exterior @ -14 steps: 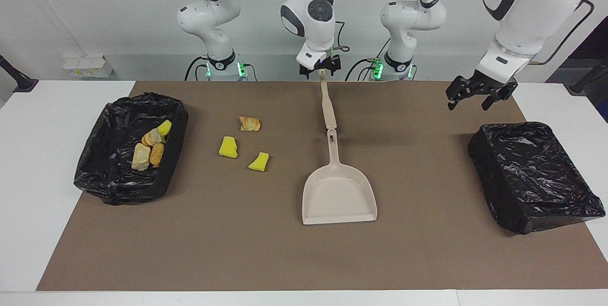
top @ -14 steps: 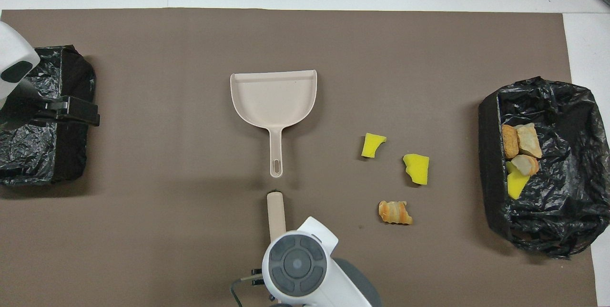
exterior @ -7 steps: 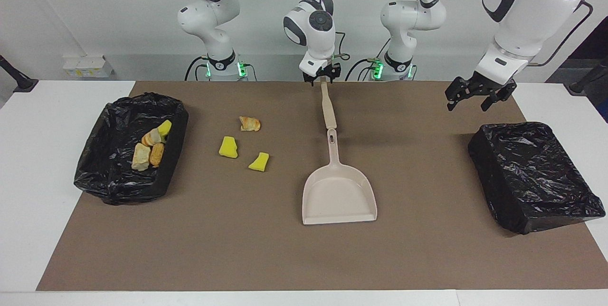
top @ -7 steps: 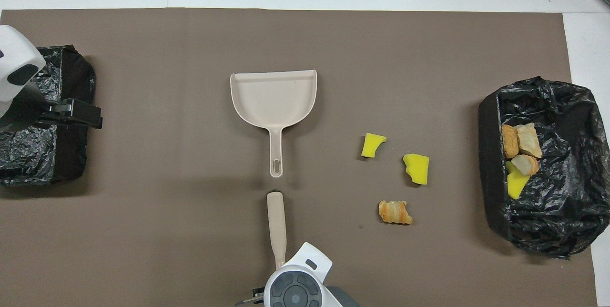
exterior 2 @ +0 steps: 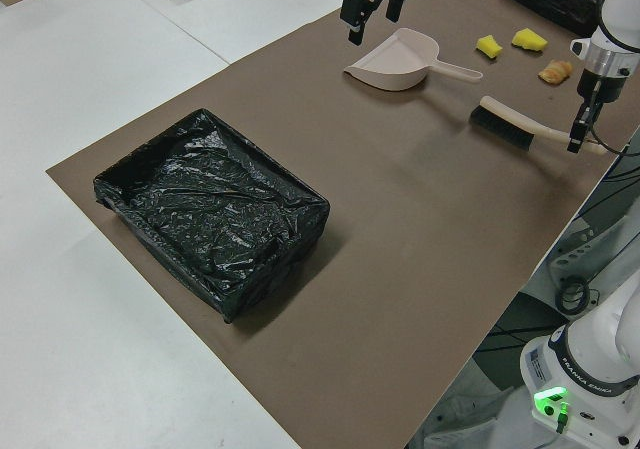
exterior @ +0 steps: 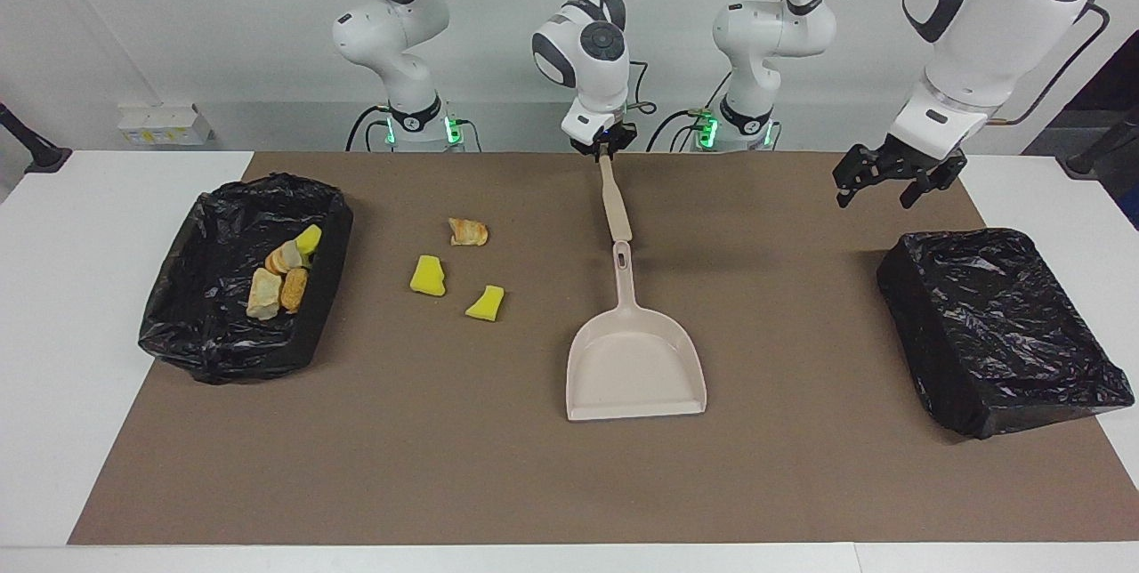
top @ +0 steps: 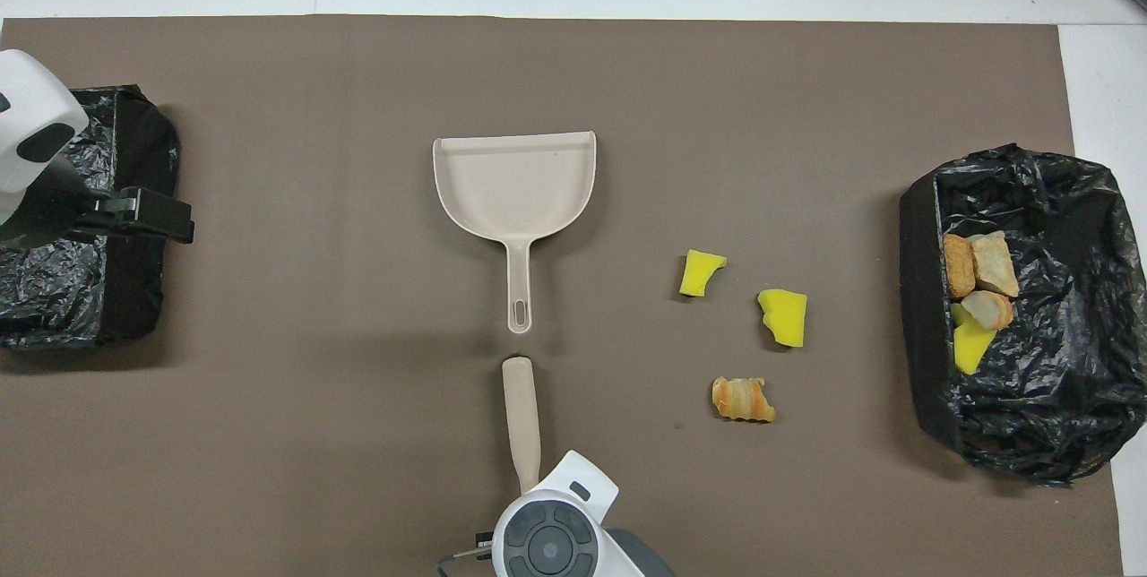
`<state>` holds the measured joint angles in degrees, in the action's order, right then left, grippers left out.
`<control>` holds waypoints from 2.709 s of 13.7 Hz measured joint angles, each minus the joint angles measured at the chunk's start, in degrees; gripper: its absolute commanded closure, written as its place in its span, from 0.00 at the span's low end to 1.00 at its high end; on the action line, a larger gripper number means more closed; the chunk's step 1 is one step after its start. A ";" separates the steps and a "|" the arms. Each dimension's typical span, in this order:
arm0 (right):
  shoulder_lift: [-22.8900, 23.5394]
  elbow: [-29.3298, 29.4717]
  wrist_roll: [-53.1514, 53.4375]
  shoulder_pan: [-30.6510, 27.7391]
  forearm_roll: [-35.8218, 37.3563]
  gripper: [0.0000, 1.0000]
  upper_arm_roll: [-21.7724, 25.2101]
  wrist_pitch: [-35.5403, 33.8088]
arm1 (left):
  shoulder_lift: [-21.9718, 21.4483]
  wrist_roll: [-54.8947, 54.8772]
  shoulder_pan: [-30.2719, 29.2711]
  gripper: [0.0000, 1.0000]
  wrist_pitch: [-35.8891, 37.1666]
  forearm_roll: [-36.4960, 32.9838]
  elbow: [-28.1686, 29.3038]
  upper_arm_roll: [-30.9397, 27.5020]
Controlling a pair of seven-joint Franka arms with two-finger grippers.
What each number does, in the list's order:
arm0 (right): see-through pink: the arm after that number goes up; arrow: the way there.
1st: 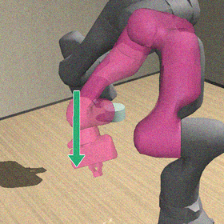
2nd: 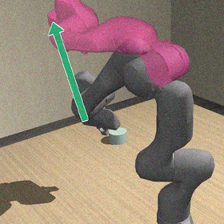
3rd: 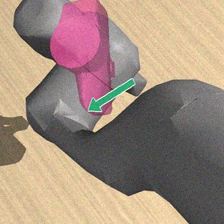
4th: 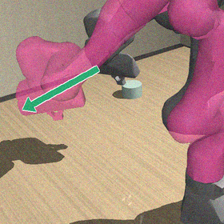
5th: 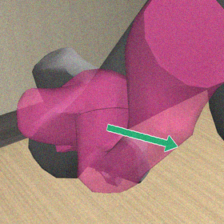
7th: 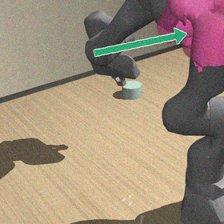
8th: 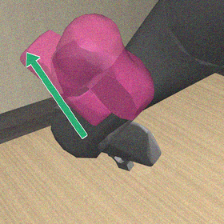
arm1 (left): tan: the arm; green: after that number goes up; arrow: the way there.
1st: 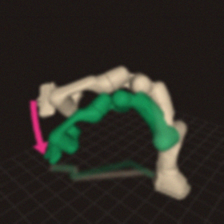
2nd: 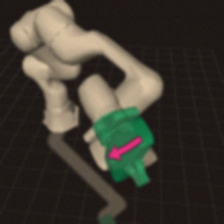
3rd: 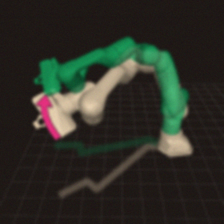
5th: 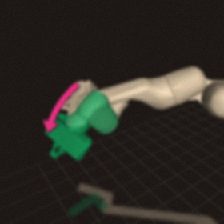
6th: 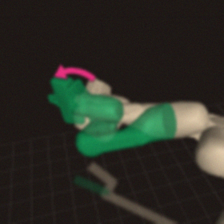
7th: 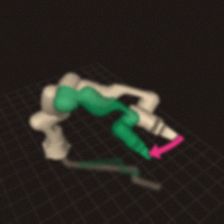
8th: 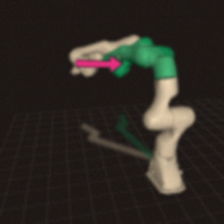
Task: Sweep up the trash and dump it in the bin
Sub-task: 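Grasp the brush with the right gripper while the left gripper reaches forward, then grasp the dustpan with the left gripper while the right gripper sweeps sponge pieces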
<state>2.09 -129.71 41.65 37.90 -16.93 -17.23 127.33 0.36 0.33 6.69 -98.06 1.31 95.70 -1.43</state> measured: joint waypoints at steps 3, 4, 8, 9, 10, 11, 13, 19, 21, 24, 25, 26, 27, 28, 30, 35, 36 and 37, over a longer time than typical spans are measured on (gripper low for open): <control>-3.05 2.18 1.44 -1.75 0.01 1.00 0.28 -5.78 | 2.03 -0.19 2.15 0.00 -3.16 0.01 0.79 0.20; -5.78 2.74 1.45 -3.11 0.01 1.00 0.31 -10.00 | 3.22 -0.07 3.44 0.00 -4.47 0.23 0.87 0.26; -17.82 2.68 1.45 -8.75 4.63 1.00 0.42 -25.27 | 8.07 6.04 8.68 0.00 -11.06 2.64 0.99 0.50; -19.12 2.10 1.45 -9.90 7.79 1.00 0.45 -26.60 | 9.12 8.10 10.40 0.00 -12.24 2.71 1.05 0.51; -19.63 1.32 1.10 -11.38 10.50 1.00 0.45 -26.86 | 10.32 10.26 12.38 0.00 -13.37 2.74 1.10 0.56; -19.57 0.53 0.02 -13.26 13.23 1.00 0.47 -26.86 | 11.57 12.81 14.44 0.00 -14.43 2.74 1.20 0.63; -19.07 -0.64 -3.22 -17.18 18.20 1.00 0.55 -26.83 | 13.75 17.41 18.36 0.00 -16.91 2.74 2.28 0.68; -18.74 -6.17 -20.38 -32.12 25.49 1.00 0.65 -23.31 | 15.30 25.33 28.43 0.00 -27.55 2.74 11.27 0.74; -17.80 -7.16 -29.18 -38.82 28.33 1.00 0.73 -22.41 | 15.30 27.86 30.02 0.12 -28.73 2.71 12.76 0.73; -13.03 -7.57 -33.07 -42.02 30.72 1.00 0.72 -18.47 | 15.27 28.30 30.56 0.50 -28.93 2.71 12.98 0.69; -11.22 -7.56 -33.08 -41.83 30.79 1.00 0.35 -17.20 | 15.27 28.30 30.59 0.70 -29.09 2.70 13.33 0.70; -9.54 -7.54 -33.08 -41.44 30.79 1.00 -0.04 -16.08 | 15.28 28.30 30.65 0.99 -29.54 2.70 13.93 0.71; -8.05 -7.47 -33.08 -40.96 30.55 1.00 -0.32 -15.20 | 15.29 28.30 30.70 1.00 -30.08 2.70 14.54 0.71; -7.24 -7.27 -33.07 -40.34 29.52 1.00 -0.43 -14.70 | 15.29 28.05 30.70 1.00 -30.30 2.68 14.78 0.67; -6.90 -6.71 -33.07 -38.19 24.95 1.00 -0.45 -14.67 | 15.25 24.45 30.66 1.00 -30.38 2.00 14.81 0.31; -7.12 -4.42 -31.72 -33.33 17.05 1.00 -0.46 -18.14 | 13.32 8.31 25.08 1.00 -25.56 1.56 12.47 -1.43; -7.83 -3.06 -30.29 -33.47 17.03 1.00 -0.27 -20.97 | 12.52 4.22 23.14 1.00 -23.07 1.52 11.29 -1.66; -9.03 -1.40 -28.76 -33.75 17.03 1.00 -0.16 -24.94 | 11.61 0.42 21.44 1.00 -20.49 1.52 10.49 -1.78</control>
<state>-6.94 -131.11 12.89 4.15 0.10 -17.39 102.39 11.97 0.75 28.13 -118.55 2.83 106.19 -3.21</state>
